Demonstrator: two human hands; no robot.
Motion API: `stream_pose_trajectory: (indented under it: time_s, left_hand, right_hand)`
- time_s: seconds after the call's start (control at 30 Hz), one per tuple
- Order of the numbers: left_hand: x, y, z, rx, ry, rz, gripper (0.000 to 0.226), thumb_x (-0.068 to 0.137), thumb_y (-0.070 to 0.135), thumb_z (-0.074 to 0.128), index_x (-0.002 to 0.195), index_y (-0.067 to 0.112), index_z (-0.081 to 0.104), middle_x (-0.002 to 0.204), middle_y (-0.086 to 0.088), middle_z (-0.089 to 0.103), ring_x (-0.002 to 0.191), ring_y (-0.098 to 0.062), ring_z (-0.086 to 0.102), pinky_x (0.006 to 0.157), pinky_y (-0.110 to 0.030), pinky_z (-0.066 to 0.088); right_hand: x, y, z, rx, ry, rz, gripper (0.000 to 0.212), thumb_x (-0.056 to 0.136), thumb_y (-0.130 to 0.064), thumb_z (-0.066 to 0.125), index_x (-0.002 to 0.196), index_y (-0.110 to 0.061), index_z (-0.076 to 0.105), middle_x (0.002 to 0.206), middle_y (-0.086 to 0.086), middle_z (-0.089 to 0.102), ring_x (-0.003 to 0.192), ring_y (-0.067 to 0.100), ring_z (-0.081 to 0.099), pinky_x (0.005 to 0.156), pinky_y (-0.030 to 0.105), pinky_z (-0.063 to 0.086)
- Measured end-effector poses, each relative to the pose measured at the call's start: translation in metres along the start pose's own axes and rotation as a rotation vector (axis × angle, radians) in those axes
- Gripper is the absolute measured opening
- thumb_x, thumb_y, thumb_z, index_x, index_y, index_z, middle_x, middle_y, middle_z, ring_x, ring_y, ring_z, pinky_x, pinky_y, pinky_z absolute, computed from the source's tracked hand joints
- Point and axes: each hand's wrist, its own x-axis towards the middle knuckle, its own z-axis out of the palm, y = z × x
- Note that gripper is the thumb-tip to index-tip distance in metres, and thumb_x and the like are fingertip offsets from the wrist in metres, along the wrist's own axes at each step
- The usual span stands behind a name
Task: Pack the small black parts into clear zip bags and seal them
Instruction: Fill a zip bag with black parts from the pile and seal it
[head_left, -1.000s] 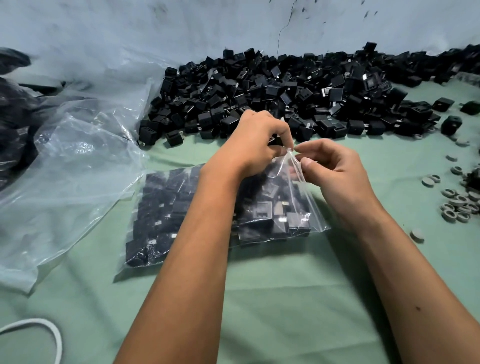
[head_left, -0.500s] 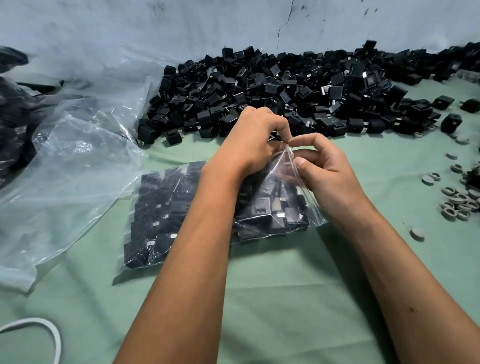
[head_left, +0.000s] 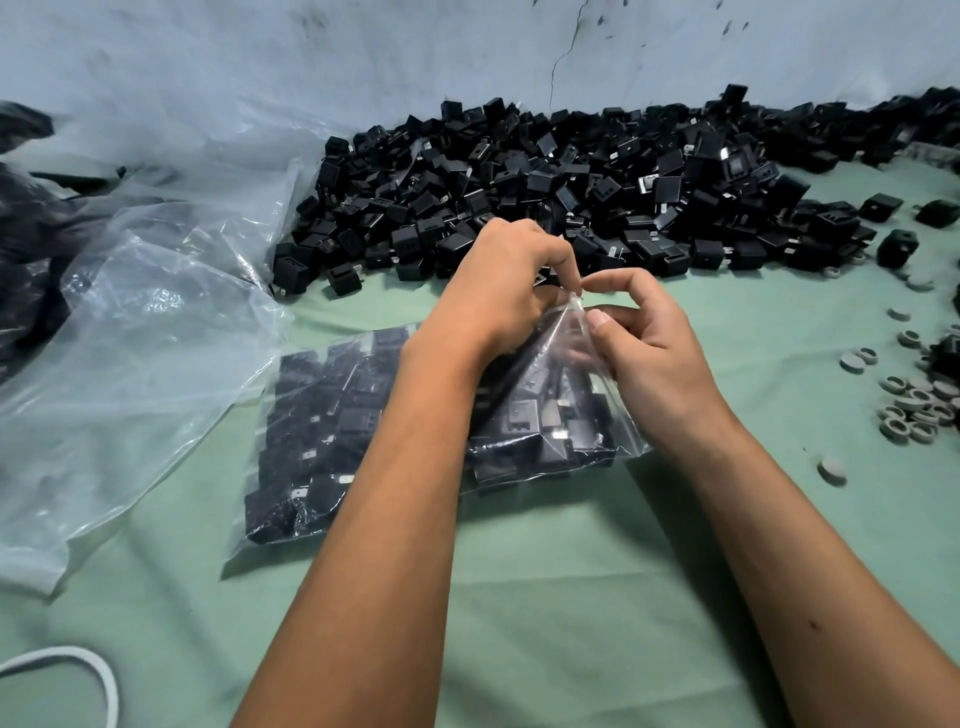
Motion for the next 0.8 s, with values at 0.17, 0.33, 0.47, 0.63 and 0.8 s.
stream_pose_trajectory:
  time_s: [0.17, 0.33, 0.47, 0.63, 0.8]
  left_hand:
    - [0.000, -0.001, 0.002, -0.021, 0.000, -0.018, 0.011, 0.092, 0.018, 0.075, 0.096, 0.028, 0.076, 0.113, 0.001, 0.063, 0.119, -0.021, 0.050, 0.105, -0.039, 0.040]
    - [-0.002, -0.004, 0.005, -0.098, -0.026, -0.074, 0.012, 0.091, 0.017, 0.076, 0.092, 0.029, 0.075, 0.106, 0.008, 0.062, 0.114, -0.018, 0.054, 0.102, -0.040, 0.045]
    - [-0.007, -0.011, -0.001, -0.153, -0.070, -0.148, 0.015, 0.092, 0.019, 0.076, 0.101, 0.032, 0.076, 0.109, 0.012, 0.066, 0.111, -0.009, 0.059, 0.098, -0.031, 0.047]
    - [-0.022, -0.051, -0.026, -0.084, 0.048, -0.474, 0.016, 0.093, 0.018, 0.072, 0.096, 0.034, 0.073, 0.106, 0.005, 0.069, 0.103, -0.016, 0.064, 0.092, -0.034, 0.052]
    - [-0.039, -0.078, -0.041, -0.029, 0.127, -0.771, 0.033, 0.089, 0.005, 0.060, 0.073, 0.032, 0.070, 0.094, 0.004, 0.070, 0.095, -0.022, 0.065, 0.085, -0.034, 0.057]
  right_hand:
    - [0.001, 0.000, 0.000, 0.081, -0.023, 0.008, 0.023, 0.105, -0.001, 0.048, 0.123, -0.012, 0.057, 0.091, 0.005, 0.076, 0.083, 0.019, 0.077, 0.073, 0.033, 0.063]
    - [0.002, 0.002, -0.001, 0.052, -0.015, 0.011, 0.022, 0.106, -0.002, 0.047, 0.122, -0.012, 0.059, 0.093, 0.010, 0.077, 0.085, 0.023, 0.077, 0.073, 0.031, 0.063]
    - [0.010, 0.000, -0.005, -0.182, 0.245, -0.042, 0.015, 0.103, -0.006, 0.052, 0.110, -0.011, 0.065, 0.087, 0.007, 0.076, 0.075, 0.019, 0.077, 0.070, 0.038, 0.065]
    - [0.050, -0.024, 0.009, -0.596, 0.302, -0.202, 0.014, 0.094, -0.012, 0.059, 0.096, -0.019, 0.071, 0.079, -0.006, 0.073, 0.074, 0.012, 0.072, 0.075, 0.041, 0.062]
    - [0.099, -0.040, 0.079, -0.943, -0.177, -0.215, 0.015, 0.091, -0.016, 0.061, 0.093, -0.024, 0.074, 0.089, -0.004, 0.074, 0.088, 0.019, 0.068, 0.084, 0.034, 0.057]
